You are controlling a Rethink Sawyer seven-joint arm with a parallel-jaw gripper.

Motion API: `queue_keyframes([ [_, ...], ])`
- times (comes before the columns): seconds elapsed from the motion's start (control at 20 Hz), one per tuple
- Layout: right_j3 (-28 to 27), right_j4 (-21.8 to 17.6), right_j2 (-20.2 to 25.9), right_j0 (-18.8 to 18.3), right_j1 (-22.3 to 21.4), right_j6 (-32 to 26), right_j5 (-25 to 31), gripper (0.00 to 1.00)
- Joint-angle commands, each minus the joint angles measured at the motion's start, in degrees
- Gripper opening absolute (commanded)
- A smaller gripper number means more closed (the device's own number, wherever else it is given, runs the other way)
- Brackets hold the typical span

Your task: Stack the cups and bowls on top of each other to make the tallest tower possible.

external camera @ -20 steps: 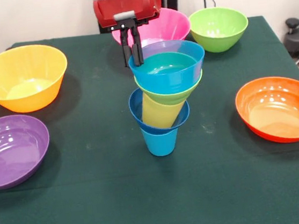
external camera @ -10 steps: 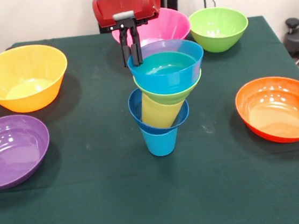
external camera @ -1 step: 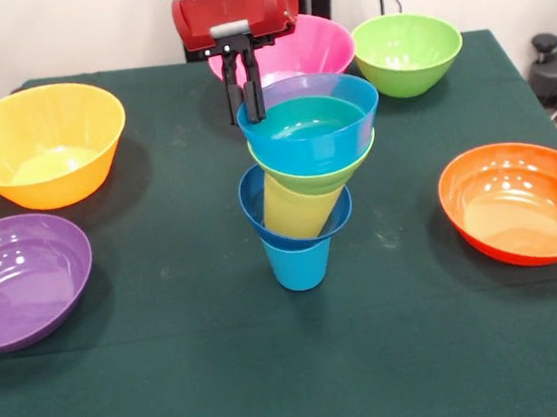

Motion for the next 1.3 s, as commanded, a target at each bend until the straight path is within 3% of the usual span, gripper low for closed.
queue_keyframes([
  [0.05, 0.36, -0.66, -0.73, 0.70, 0.90, 3.58, 3.22, 0.00],
  [0.9, 0.38, -0.56, -0.30, 0.39, 0.89, 3.54, 3.64, 0.00],
  [0.95, 0.31, -0.52, -0.50, 0.55, 0.94, 3.60, 3.51, 1.00],
  [1.3, 0.22, -0.56, -0.36, 0.49, 0.98, 3.65, 3.26, 1.00],
])
